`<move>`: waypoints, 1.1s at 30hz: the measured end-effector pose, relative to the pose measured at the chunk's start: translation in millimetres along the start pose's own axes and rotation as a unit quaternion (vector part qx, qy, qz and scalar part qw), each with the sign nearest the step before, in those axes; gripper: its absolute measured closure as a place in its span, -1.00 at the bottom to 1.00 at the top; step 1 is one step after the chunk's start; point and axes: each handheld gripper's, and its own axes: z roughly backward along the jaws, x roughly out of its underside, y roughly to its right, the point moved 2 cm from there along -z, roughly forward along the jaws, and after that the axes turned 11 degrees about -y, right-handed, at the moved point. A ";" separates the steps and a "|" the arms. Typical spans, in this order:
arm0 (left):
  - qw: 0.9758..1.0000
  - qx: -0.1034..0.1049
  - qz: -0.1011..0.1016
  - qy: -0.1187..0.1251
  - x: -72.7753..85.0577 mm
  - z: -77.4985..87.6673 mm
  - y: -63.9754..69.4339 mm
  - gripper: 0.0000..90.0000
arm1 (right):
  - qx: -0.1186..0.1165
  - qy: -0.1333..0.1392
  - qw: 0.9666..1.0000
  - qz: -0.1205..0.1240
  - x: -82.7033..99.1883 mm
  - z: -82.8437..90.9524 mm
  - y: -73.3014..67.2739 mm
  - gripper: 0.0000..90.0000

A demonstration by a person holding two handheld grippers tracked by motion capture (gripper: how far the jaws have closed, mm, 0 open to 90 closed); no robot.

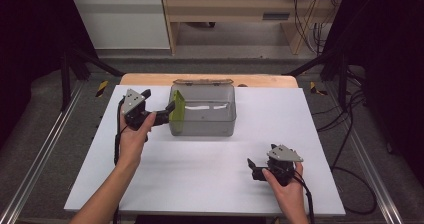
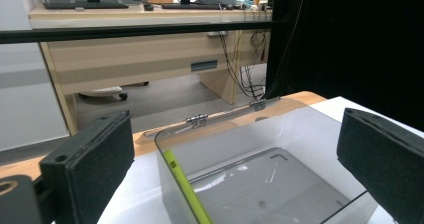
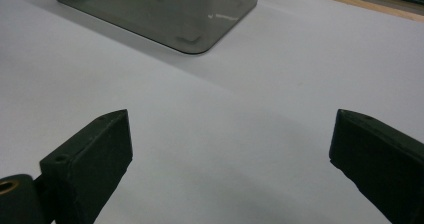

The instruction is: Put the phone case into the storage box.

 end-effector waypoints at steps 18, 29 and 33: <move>1.000 -0.011 0.000 -0.001 10.6 9.6 -10.6 -0.97 | 0.000 0.000 1.000 0.002 0.1 0.0 -0.6 -0.91; 1.000 -0.018 0.000 0.000 18.8 15.7 -16.4 -0.96 | 0.000 -0.001 1.000 0.002 0.2 -0.3 -1.0 -0.91; 1.000 -0.017 0.002 0.000 21.4 17.5 -17.7 -0.97 | 0.000 -0.001 1.000 0.002 0.3 -0.3 -1.0 -0.91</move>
